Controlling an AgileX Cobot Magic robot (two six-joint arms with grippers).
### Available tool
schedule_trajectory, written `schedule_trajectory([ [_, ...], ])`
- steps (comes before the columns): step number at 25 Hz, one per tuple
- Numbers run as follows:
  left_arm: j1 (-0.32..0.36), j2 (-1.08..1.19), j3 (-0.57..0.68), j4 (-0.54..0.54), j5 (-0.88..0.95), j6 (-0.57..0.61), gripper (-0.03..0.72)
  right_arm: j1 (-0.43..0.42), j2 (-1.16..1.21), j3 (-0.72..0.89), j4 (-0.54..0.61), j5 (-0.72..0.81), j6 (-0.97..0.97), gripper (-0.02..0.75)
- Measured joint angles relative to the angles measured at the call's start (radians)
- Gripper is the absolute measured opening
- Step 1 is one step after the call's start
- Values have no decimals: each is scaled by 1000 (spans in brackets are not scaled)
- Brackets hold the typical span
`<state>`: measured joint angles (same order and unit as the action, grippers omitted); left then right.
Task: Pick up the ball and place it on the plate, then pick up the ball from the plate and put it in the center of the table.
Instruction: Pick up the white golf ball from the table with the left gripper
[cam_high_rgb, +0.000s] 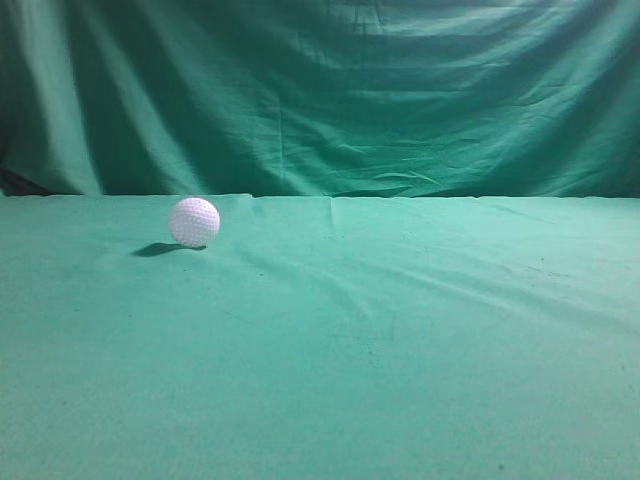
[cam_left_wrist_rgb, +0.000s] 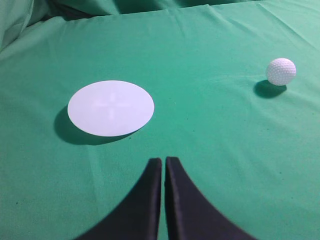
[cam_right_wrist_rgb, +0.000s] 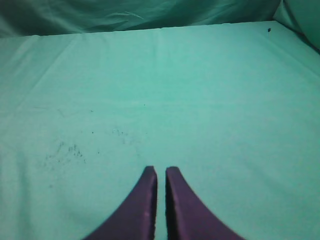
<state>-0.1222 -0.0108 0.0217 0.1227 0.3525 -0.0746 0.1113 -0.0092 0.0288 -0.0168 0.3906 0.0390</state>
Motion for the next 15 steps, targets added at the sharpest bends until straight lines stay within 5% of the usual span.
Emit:
schedule_trajectory([
  [15, 0, 0, 0, 0, 0, 0, 0, 0, 0, 0, 0, 0, 0, 62],
])
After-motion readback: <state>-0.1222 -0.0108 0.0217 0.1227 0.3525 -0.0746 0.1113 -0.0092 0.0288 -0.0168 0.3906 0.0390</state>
